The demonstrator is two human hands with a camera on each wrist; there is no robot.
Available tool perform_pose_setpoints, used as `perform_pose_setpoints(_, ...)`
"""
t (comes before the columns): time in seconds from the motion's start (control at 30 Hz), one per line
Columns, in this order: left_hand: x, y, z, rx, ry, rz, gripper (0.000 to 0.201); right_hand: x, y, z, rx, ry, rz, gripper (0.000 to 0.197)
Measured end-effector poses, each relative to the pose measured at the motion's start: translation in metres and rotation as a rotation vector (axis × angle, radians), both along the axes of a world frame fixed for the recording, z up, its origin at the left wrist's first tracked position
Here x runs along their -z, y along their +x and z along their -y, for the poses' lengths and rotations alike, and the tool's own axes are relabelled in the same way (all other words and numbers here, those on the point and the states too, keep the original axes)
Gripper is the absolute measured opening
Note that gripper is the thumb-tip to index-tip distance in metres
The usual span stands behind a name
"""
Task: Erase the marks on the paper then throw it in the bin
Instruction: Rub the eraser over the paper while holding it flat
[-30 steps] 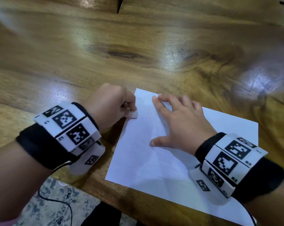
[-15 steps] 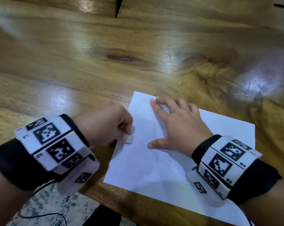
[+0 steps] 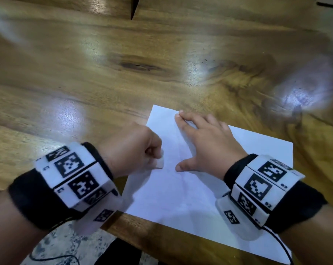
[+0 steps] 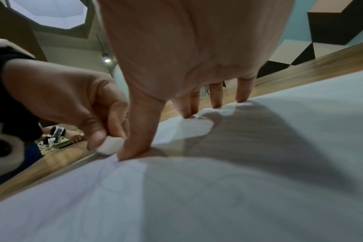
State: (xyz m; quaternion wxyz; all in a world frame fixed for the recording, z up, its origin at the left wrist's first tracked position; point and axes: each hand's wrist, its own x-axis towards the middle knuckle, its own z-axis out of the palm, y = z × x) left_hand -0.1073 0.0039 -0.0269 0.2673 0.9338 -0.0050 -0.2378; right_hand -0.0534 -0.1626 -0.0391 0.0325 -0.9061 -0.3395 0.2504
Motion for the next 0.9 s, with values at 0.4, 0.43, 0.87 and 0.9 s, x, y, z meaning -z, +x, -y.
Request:
perform_pose_setpoints(0.4,0.0,0.005,0.002,-0.029,0.015,0.027,0.013,0.001,0.0,0.001,-0.009,0.014,0.01,0.112)
perform_pose_setpoints(0.43,-0.001,0.012,0.001,-0.055,0.025,0.055,0.01,0.001,0.0,0.001,-0.011,0.013,0.012,0.112)
perform_pose_setpoints(0.87,0.001,0.035,0.001,-0.143,0.061,0.183,0.008,0.002,0.001,0.001,0.0,0.015,0.016,0.112)
perform_pose_setpoints(0.9,0.001,0.04,0.001,-0.175,0.071,0.234,0.007,0.002,0.0,0.001,0.001,0.014,0.015,0.112)
